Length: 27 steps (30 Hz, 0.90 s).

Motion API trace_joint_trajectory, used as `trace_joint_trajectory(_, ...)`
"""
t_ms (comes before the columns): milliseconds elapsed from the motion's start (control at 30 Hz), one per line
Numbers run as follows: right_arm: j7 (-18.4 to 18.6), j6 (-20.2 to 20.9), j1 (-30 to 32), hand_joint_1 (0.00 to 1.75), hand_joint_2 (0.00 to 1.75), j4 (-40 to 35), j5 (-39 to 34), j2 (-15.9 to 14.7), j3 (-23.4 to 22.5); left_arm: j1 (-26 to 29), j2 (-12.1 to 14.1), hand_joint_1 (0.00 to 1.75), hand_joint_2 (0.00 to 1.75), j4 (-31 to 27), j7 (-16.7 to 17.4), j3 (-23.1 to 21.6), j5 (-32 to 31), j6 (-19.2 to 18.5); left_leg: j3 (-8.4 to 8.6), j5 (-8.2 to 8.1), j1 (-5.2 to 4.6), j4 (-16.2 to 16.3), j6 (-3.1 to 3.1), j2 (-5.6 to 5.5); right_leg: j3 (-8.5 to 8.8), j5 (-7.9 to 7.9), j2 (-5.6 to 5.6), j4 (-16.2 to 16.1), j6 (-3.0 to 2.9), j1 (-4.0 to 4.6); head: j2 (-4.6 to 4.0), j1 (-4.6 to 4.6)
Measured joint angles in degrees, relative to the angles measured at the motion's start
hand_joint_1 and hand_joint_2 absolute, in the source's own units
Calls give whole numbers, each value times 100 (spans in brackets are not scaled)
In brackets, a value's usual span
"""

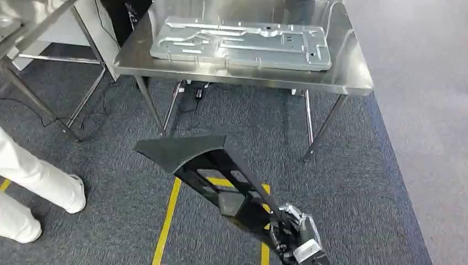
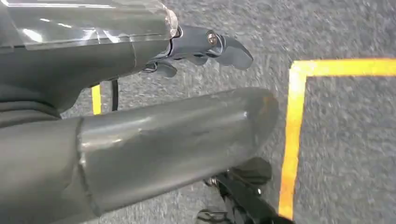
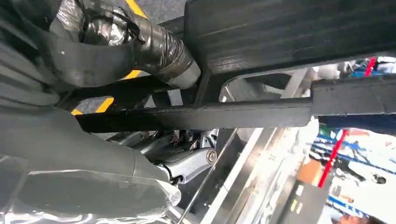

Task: Take the parts from the cabinet and place them on the table.

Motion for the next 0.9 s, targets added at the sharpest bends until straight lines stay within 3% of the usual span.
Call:
trace_joint_trajectory(33,9,0,16,175,175,4,0,0,-7,6,-7,0,0,0,0,2,-2,-5,71,-61,0,1,-19,-2,-160,-49,-2,77,13,-15,2,0)
trace_joint_trajectory(67,9,0,23,175,175,13,0,-2,-7,11,-20,0,0,0,0,7,-6,-7,171,-143,5,2,-52,-6,-206,135,-3,-107,50,-26,0,0)
trace_joint_trajectory(100,9,0,23,175,175,13,0,-2,-11,14,-31,0,0,0,0,13,-20,-9,271,-216,16,3,-75,-13,-128,426,-8,-469,55,-33,0,0)
trace_joint_trajectory(167,9,0,36,175,175,13,0,-2,-20,9,-42,0,0,0,-2,20,-41,-15,435,-372,30,5,-130,1,87,1208,-28,-1332,52,-49,0,2)
trace_joint_trajectory(233,13,-2,37,175,175,26,-2,0,-22,-21,-42,0,0,-2,-2,33,-48,-15,481,-462,20,14,-222,-5,30,1035,-47,-1270,-81,40,2,15)
trace_joint_trajectory(267,18,-2,66,175,175,26,-7,-2,-22,-22,-44,0,0,-4,-2,33,-54,-15,521,-496,21,-2,-260,7,38,1112,-25,-1272,-142,48,2,13)
trace_joint_trajectory(333,20,-4,71,175,175,24,-7,-2,-20,-26,-46,0,0,-7,-2,35,-57,-22,595,-469,24,79,-294,12,144,1041,5,-1296,-249,37,2,11)
trace_joint_trajectory(400,22,-4,77,175,175,24,-7,-2,-31,-45,-46,0,0,-22,-4,35,-61,-22,305,-468,49,694,-333,15,318,980,-19,-1396,-340,21,2,9)
trace_joint_trajectory(433,22,-4,69,175,175,24,-11,2,-31,-56,-48,0,0,-24,-4,39,-63,-33,3,-592,53,1130,-362,15,357,945,-21,-1411,-363,20,2,7)
trace_joint_trajectory(500,24,-4,82,175,175,28,-15,0,-33,-41,-55,0,0,-28,-2,46,-87,-42,-561,-1031,58,1809,-400,16,436,848,-14,-1411,-364,26,2,7)
trace_joint_trajectory(533,26,-4,95,175,175,31,-20,0,-33,-33,-55,0,0,-31,-2,52,-92,-46,-736,-1101,58,1905,-404,16,497,795,-8,-1411,-360,27,2,4)
trace_joint_trajectory(567,26,-4,96,175,175,31,-26,2,-31,-24,-55,0,0,-39,-2,70,-98,-57,-798,-1010,57,1794,-401,16,568,741,3,-1410,-349,29,2,4)
trace_joint_trajectory(600,28,-4,94,175,175,31,-37,2,-31,-20,-55,0,0,-55,-2,90,-103,-64,-768,-769,57,1490,-381,16,661,677,9,-1411,-334,29,2,4)
trace_joint_trajectory(633,28,-4,92,175,175,31,-44,0,-33,-18,-55,0,0,-59,-2,101,-105,-70,-703,-484,55,1137,-359,18,743,621,8,-1411,-321,29,2,4)
trace_joint_trajectory(667,31,-4,92,175,175,31,-50,2,-31,-11,-55,0,0,-66,-2,122,-107,-81,-612,-1,50,635,-312,22,824,542,-1,-1418,-298,31,2,7)
trace_joint_trajectory(700,31,-4,81,175,175,35,-50,2,-31,-3,-55,0,0,-77,-2,138,-107,-88,-646,242,24,515,-269,34,866,495,0,-1412,-272,30,2,9)
trace_joint_trajectory(733,33,-4,79,175,175,44,-52,2,-31,-8,-61,0,0,-87,0,149,-122,-96,-676,27,-19,453,-245,39,846,477,27,-1424,-231,34,2,0)
trace_joint_trajectory(767,33,-4,75,175,175,46,-55,2,-31,-10,-70,0,0,-103,0,149,-124,-96,-636,137,-28,466,-208,28,851,450,23,-1454,-180,37,2,7)
trace_joint_trajectory(800,37,-4,86,175,175,46,-55,0,-26,11,-77,0,0,-109,0,151,-127,-96,-644,131,-32,407,-172,15,910,482,19,-1405,-146,45,2,4)
trace_joint_trajectory(833,41,-6,90,175,175,46,-59,0,-26,12,-87,0,0,-109,0,151,-131,-96,-527,130,6,358,-141,-1,963,517,16,-1413,-111,54,2,7)
trace_joint_trajectory(900,55,-15,71,175,175,46,-55,0,-26,2,-92,0,0,-111,-4,155,-157,-109,-306,113,25,233,-99,-1,866,521,11,-1085,-70,36,2,7)
